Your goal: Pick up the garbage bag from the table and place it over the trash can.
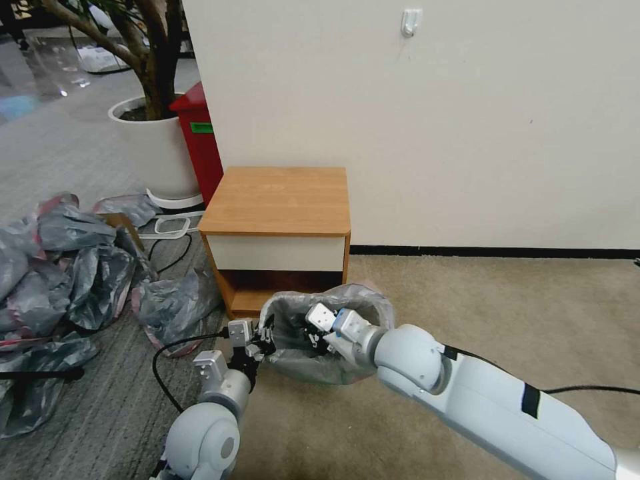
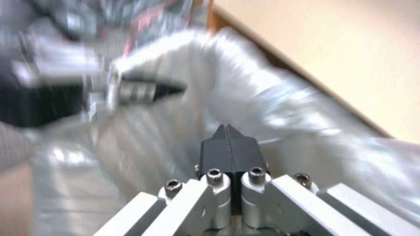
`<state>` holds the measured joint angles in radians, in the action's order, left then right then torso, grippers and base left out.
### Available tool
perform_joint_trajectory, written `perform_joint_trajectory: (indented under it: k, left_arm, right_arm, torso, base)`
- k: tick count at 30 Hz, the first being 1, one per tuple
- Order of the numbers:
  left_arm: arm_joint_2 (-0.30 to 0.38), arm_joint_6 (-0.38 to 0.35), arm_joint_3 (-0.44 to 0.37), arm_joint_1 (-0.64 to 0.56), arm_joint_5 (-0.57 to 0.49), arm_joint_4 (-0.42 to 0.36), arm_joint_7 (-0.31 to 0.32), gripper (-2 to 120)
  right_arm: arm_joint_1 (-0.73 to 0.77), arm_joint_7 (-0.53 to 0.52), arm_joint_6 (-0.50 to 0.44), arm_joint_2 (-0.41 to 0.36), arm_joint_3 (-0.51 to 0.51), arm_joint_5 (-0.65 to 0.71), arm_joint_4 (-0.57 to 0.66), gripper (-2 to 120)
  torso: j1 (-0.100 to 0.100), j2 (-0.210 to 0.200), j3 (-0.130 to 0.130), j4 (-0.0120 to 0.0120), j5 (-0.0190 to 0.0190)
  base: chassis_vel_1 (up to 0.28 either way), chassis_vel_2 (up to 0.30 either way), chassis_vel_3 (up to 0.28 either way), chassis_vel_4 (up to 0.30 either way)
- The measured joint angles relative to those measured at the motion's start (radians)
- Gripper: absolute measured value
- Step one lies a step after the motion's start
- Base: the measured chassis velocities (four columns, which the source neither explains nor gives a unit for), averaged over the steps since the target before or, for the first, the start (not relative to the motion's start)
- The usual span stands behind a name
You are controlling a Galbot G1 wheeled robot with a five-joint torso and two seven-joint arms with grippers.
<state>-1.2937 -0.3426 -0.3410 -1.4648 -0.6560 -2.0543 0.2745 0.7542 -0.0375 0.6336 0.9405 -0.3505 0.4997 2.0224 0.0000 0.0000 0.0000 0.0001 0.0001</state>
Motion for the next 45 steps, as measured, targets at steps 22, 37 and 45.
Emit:
perform_joint_trajectory:
  k: [22, 37, 45]
  left_arm:
    - [-0.001, -0.085, -0.061, -0.085, -0.142, -0.008, 0.077, 5]
    - [0.006, -0.166, -0.045, -0.111, -0.101, -0.005, 0.036, 5]
    - [0.005, -0.191, -0.050, -0.124, -0.086, -0.008, 0.014, 23]
  right_arm:
    - [0.850, -0.143, -0.635, 0.260, 0.560, -0.306, 0.141, 42]
    - [0.932, -0.195, -0.707, 0.365, 0.592, -0.369, 0.114, 94]
    - [0.941, -0.208, -0.705, 0.359, 0.600, -0.370, 0.127, 100]
  torso:
    - [0.000, 0.000, 0.000, -0.0002, 0.0000]
    - [0.000, 0.000, 0.000, 0.0000, 0.0000]
    - [0.000, 0.000, 0.000, 0.0000, 0.0000]
  base:
    - [0.000, 0.000, 0.000, 0.000]
    - [0.000, 0.000, 0.000, 0.000]
    - [0.000, 0.000, 0.000, 0.000]
